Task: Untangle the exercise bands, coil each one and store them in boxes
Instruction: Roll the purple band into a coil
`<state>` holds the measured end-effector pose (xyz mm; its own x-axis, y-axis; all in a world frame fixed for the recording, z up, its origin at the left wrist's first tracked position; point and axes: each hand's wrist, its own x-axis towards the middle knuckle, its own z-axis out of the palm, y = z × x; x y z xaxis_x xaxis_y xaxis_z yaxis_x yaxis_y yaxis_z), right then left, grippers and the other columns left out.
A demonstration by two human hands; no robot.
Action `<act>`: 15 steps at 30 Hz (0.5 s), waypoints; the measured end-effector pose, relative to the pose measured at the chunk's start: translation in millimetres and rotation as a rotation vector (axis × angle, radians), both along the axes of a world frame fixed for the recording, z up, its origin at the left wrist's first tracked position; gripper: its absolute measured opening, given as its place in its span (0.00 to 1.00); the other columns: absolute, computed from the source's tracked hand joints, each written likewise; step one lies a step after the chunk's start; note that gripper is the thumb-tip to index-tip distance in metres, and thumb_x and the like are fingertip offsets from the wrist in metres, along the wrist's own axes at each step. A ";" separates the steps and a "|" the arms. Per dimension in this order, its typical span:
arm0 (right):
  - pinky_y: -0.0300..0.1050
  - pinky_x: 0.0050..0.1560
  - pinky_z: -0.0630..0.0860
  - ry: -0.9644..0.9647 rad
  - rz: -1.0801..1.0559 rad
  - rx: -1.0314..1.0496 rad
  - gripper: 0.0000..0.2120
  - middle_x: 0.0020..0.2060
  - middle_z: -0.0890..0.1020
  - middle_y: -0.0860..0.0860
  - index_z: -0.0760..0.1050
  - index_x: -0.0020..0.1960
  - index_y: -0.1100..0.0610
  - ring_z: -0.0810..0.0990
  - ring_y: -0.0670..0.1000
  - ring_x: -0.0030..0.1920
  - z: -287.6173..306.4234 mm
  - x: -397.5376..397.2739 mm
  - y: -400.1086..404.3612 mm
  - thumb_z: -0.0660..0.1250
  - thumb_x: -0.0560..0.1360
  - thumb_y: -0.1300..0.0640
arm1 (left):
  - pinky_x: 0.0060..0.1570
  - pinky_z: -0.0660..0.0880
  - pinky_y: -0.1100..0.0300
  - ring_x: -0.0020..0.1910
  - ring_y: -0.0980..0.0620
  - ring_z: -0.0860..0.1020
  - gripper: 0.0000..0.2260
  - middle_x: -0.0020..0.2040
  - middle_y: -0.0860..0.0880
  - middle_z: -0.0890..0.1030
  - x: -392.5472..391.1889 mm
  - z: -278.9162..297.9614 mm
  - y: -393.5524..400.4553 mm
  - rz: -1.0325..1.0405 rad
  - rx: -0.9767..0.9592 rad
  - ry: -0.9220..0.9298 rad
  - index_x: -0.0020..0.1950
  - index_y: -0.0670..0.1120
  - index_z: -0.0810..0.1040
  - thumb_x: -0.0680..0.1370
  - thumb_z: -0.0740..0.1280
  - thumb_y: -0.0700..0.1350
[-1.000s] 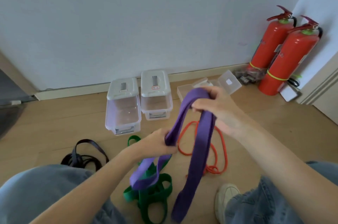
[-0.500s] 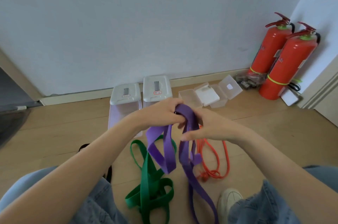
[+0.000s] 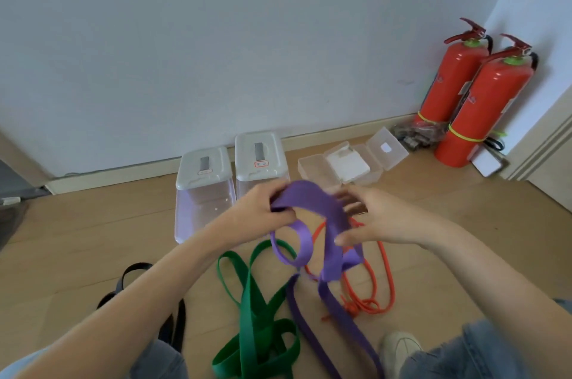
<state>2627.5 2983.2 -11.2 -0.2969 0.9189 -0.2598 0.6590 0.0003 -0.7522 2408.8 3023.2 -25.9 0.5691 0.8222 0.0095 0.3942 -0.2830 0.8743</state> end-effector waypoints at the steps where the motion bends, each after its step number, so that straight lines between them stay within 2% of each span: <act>1: 0.42 0.60 0.73 0.056 0.022 -0.015 0.37 0.59 0.76 0.47 0.66 0.67 0.48 0.75 0.44 0.59 -2.6 -4.1 -1.4 0.79 0.63 0.54 | 0.34 0.68 0.70 0.31 0.64 0.72 0.08 0.32 0.58 0.74 4.8 2.2 0.3 -0.078 0.024 0.084 0.40 0.53 0.73 0.66 0.66 0.40; 2: 0.39 0.61 0.72 0.104 0.052 0.008 0.42 0.61 0.74 0.44 0.61 0.69 0.44 0.73 0.41 0.62 -5.2 -10.1 -1.2 0.79 0.61 0.50 | 0.35 0.69 0.70 0.34 0.64 0.73 0.09 0.36 0.58 0.76 10.4 0.5 0.4 -0.157 0.038 0.168 0.43 0.54 0.74 0.67 0.68 0.42; 4: 0.39 0.59 0.73 0.105 0.108 0.066 0.43 0.58 0.74 0.41 0.59 0.69 0.40 0.76 0.40 0.57 -11.6 -20.5 1.6 0.79 0.62 0.49 | 0.40 0.71 0.64 0.38 0.57 0.75 0.11 0.41 0.53 0.78 19.9 -5.8 0.8 -0.219 0.025 0.267 0.49 0.49 0.75 0.68 0.68 0.42; 5: 0.42 0.57 0.75 0.077 0.101 0.094 0.40 0.55 0.74 0.41 0.59 0.68 0.41 0.78 0.43 0.53 -12.1 -24.8 2.5 0.78 0.63 0.51 | 0.38 0.71 0.63 0.38 0.56 0.75 0.10 0.41 0.52 0.78 22.1 -8.1 2.2 -0.196 -0.003 0.269 0.49 0.48 0.75 0.69 0.68 0.41; 7: 0.47 0.52 0.76 0.001 0.057 0.161 0.34 0.49 0.74 0.41 0.61 0.67 0.46 0.78 0.47 0.46 -11.9 -30.1 4.6 0.73 0.66 0.55 | 0.33 0.68 0.68 0.33 0.59 0.72 0.07 0.37 0.54 0.75 22.1 -11.8 7.6 -0.122 -0.030 0.262 0.42 0.52 0.72 0.71 0.67 0.41; 10: 0.44 0.42 0.73 -0.053 0.040 0.248 0.27 0.39 0.77 0.47 0.63 0.61 0.48 0.75 0.47 0.38 -13.9 -37.8 3.1 0.70 0.66 0.58 | 0.30 0.66 0.71 0.31 0.61 0.71 0.08 0.34 0.55 0.73 19.0 -18.8 9.1 -0.102 -0.021 0.288 0.39 0.51 0.68 0.72 0.67 0.43; 12: 0.42 0.37 0.70 0.066 -0.044 0.266 0.18 0.35 0.78 0.51 0.68 0.53 0.48 0.72 0.48 0.33 -9.8 -37.1 2.8 0.68 0.67 0.60 | 0.34 0.69 0.71 0.35 0.62 0.74 0.08 0.38 0.54 0.76 13.9 -25.3 6.1 -0.137 -0.048 0.278 0.43 0.50 0.70 0.71 0.69 0.45; 15: 0.35 0.30 0.63 0.469 -0.344 0.196 0.09 0.31 0.72 0.51 0.74 0.42 0.51 0.67 0.44 0.28 2.7 -16.9 10.7 0.60 0.66 0.61 | 0.50 0.75 0.60 0.47 0.53 0.78 0.11 0.48 0.52 0.80 0.5 -37.1 2.0 -0.216 -0.120 0.335 0.54 0.48 0.74 0.73 0.69 0.44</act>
<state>2610.5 2993.9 -8.4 -0.0163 0.9998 0.0107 0.2448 0.0143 -0.9695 2409.3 3025.3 -63.0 0.6836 0.6678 -0.2945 0.6057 -0.2940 0.7394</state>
